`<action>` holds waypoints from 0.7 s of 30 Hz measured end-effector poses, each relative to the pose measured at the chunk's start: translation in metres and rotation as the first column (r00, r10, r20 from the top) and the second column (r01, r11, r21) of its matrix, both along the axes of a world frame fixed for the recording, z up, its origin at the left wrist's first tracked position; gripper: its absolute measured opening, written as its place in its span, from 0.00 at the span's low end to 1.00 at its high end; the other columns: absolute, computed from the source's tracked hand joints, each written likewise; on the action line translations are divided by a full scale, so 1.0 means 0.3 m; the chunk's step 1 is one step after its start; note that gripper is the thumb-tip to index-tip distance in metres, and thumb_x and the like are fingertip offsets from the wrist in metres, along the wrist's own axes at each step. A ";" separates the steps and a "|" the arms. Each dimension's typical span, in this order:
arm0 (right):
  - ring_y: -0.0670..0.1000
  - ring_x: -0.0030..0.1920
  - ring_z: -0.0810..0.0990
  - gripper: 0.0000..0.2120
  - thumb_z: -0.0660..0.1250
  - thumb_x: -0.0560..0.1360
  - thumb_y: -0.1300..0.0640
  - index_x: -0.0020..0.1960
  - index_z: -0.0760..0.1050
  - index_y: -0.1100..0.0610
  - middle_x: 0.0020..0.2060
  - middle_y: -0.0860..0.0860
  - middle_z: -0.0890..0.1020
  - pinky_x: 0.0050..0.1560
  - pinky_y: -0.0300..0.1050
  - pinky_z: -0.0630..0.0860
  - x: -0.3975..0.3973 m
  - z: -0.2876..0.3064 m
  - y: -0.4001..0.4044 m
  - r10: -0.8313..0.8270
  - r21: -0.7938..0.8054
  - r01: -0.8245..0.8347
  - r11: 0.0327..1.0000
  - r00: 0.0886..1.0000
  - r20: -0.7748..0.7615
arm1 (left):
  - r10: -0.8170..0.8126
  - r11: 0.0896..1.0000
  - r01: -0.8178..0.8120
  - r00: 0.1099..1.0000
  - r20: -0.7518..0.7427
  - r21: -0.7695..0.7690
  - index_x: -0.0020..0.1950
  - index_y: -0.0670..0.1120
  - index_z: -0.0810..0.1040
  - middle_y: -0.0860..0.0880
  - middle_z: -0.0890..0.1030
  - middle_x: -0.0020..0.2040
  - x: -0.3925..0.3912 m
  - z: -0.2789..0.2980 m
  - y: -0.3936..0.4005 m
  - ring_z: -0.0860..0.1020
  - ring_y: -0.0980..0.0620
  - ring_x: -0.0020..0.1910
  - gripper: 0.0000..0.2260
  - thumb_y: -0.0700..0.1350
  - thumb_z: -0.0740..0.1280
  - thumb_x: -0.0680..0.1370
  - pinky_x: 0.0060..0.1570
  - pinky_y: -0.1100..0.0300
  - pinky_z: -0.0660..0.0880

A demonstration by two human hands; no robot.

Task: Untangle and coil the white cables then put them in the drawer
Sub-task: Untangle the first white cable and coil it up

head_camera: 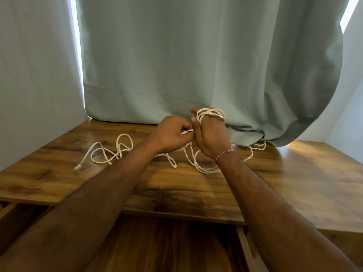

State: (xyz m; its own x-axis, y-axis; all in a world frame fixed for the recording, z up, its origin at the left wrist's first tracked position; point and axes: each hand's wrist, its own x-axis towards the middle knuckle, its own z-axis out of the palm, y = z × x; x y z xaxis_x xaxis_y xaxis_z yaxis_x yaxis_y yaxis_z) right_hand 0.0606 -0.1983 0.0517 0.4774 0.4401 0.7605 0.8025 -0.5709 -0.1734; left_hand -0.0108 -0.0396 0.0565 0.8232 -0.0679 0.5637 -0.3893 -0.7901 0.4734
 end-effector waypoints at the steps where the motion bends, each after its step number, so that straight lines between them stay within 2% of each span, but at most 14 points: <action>1: 0.59 0.56 0.82 0.19 0.55 0.85 0.50 0.62 0.79 0.60 0.53 0.58 0.85 0.62 0.51 0.77 -0.011 -0.004 -0.002 -0.049 -0.010 0.050 0.999 0.998 0.045 | -0.022 1.000 0.022 0.999 -0.024 0.012 0.41 0.48 0.85 0.50 0.82 0.32 -0.006 0.014 0.013 0.75 0.57 0.30 0.07 0.48 0.71 0.78 0.35 0.57 0.73; 2: 0.59 0.48 0.82 0.19 0.55 0.85 0.48 0.56 0.80 0.59 0.46 0.56 0.84 0.48 0.52 0.78 -0.018 -0.007 -0.005 -0.082 0.011 0.082 0.997 0.995 0.058 | -0.049 0.999 0.049 0.998 -0.049 0.008 0.44 0.49 0.86 0.50 0.83 0.34 -0.012 0.027 0.031 0.76 0.58 0.30 0.06 0.48 0.72 0.79 0.35 0.59 0.73; 3: 0.59 0.42 0.81 0.20 0.55 0.85 0.47 0.51 0.79 0.59 0.42 0.56 0.83 0.39 0.50 0.75 -0.019 -0.013 -0.008 -0.107 0.014 0.106 0.994 0.991 0.082 | -0.062 0.998 0.062 0.997 -0.049 0.001 0.47 0.49 0.87 0.51 0.84 0.35 -0.015 0.036 0.053 0.77 0.59 0.32 0.05 0.48 0.73 0.79 0.35 0.64 0.73; 4: 0.59 0.40 0.81 0.19 0.55 0.85 0.47 0.49 0.78 0.59 0.40 0.55 0.82 0.35 0.48 0.70 -0.022 -0.021 -0.007 -0.119 0.000 0.120 0.993 0.986 0.119 | -0.064 0.998 0.064 0.998 -0.029 0.001 0.48 0.49 0.88 0.53 0.84 0.37 -0.019 0.045 0.070 0.79 0.59 0.34 0.05 0.49 0.73 0.79 0.35 0.67 0.73; 6: 0.58 0.39 0.79 0.19 0.55 0.85 0.46 0.47 0.76 0.58 0.39 0.55 0.81 0.35 0.46 0.65 -0.027 -0.034 0.000 -0.095 -0.042 0.103 0.994 0.981 0.170 | -0.046 0.999 0.045 0.998 0.045 0.013 0.49 0.50 0.88 0.58 0.85 0.40 -0.017 0.055 0.097 0.81 0.62 0.38 0.05 0.49 0.74 0.79 0.37 0.72 0.73; 8: 0.58 0.41 0.79 0.17 0.55 0.85 0.48 0.48 0.76 0.58 0.40 0.55 0.81 0.36 0.49 0.69 -0.031 -0.043 0.005 -0.050 -0.035 0.056 0.998 0.986 0.157 | -0.026 0.999 0.021 0.990 0.137 0.044 0.50 0.51 0.88 0.59 0.85 0.41 -0.007 0.059 0.103 0.81 0.63 0.39 0.06 0.51 0.76 0.77 0.38 0.73 0.72; 10: 0.57 0.48 0.80 0.18 0.57 0.85 0.49 0.54 0.79 0.60 0.46 0.56 0.83 0.46 0.51 0.76 -0.032 -0.049 0.005 0.035 0.008 -0.036 0.999 0.997 0.064 | -0.012 0.993 -0.015 0.975 0.222 0.117 0.52 0.51 0.88 0.57 0.86 0.43 0.003 0.054 0.103 0.81 0.62 0.39 0.08 0.53 0.76 0.77 0.39 0.71 0.74; 11: 0.55 0.50 0.80 0.19 0.56 0.86 0.48 0.58 0.79 0.61 0.48 0.54 0.84 0.50 0.50 0.76 -0.029 -0.049 0.004 0.074 0.021 -0.074 0.997 0.997 0.000 | -0.009 0.985 -0.037 0.965 0.264 0.171 0.53 0.51 0.88 0.55 0.86 0.44 0.005 0.050 0.102 0.81 0.61 0.40 0.08 0.53 0.75 0.78 0.41 0.66 0.76; 13: 0.47 0.46 0.79 0.19 0.56 0.86 0.48 0.63 0.79 0.58 0.45 0.47 0.83 0.51 0.47 0.75 -0.030 -0.045 -0.001 0.120 0.012 -0.119 0.993 0.985 -0.121 | -0.015 0.958 -0.081 0.944 0.330 0.276 0.54 0.51 0.87 0.53 0.87 0.46 0.002 0.037 0.103 0.81 0.57 0.40 0.09 0.53 0.73 0.79 0.41 0.60 0.78; 15: 0.44 0.38 0.79 0.18 0.56 0.86 0.46 0.61 0.80 0.55 0.40 0.45 0.82 0.48 0.48 0.77 -0.034 -0.043 -0.006 0.174 -0.003 -0.180 0.984 0.958 -0.230 | -0.026 0.937 -0.103 0.932 0.361 0.335 0.54 0.50 0.87 0.52 0.86 0.46 -0.004 0.021 0.108 0.79 0.56 0.39 0.10 0.54 0.72 0.80 0.39 0.60 0.77; 17: 0.47 0.29 0.77 0.20 0.58 0.85 0.43 0.49 0.80 0.56 0.35 0.51 0.84 0.39 0.54 0.80 -0.040 -0.039 -0.012 0.265 0.034 -0.275 0.961 0.875 -0.405 | -0.033 0.935 -0.104 0.926 0.375 0.339 0.52 0.49 0.86 0.51 0.85 0.44 -0.010 0.009 0.118 0.78 0.55 0.38 0.11 0.55 0.73 0.78 0.37 0.60 0.76; 18: 0.50 0.26 0.76 0.21 0.61 0.84 0.43 0.44 0.80 0.58 0.32 0.54 0.83 0.32 0.53 0.79 -0.042 -0.038 -0.015 0.316 0.076 -0.326 0.942 0.791 -0.523 | -0.032 0.941 -0.100 0.924 0.381 0.322 0.50 0.48 0.86 0.51 0.84 0.42 -0.011 0.005 0.123 0.77 0.55 0.37 0.12 0.55 0.74 0.77 0.36 0.61 0.74; 19: 0.51 0.23 0.74 0.22 0.65 0.83 0.44 0.41 0.79 0.60 0.29 0.56 0.82 0.26 0.48 0.75 -0.047 -0.035 -0.020 0.353 0.117 -0.365 0.924 0.691 -0.631 | -0.031 0.949 -0.093 0.924 0.382 0.303 0.48 0.47 0.86 0.52 0.83 0.40 -0.012 0.006 0.125 0.76 0.56 0.35 0.13 0.56 0.75 0.75 0.35 0.62 0.72; 21: 0.50 0.20 0.70 0.20 0.70 0.81 0.48 0.39 0.79 0.64 0.28 0.59 0.80 0.22 0.40 0.69 -0.049 -0.038 -0.030 0.411 0.203 -0.425 0.882 0.485 -0.772 | -0.039 0.962 -0.062 0.932 0.360 0.265 0.45 0.48 0.86 0.54 0.81 0.38 -0.006 0.010 0.122 0.75 0.56 0.34 0.13 0.57 0.77 0.73 0.34 0.64 0.69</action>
State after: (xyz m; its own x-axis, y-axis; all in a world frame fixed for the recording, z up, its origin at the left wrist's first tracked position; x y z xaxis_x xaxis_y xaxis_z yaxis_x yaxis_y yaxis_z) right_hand 0.0459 -0.2075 0.0402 0.6262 0.7588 0.1793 0.4990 -0.2133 -0.8399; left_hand -0.0125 -0.0029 0.0597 0.5706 -0.2489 0.7826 -0.4826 -0.8727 0.0744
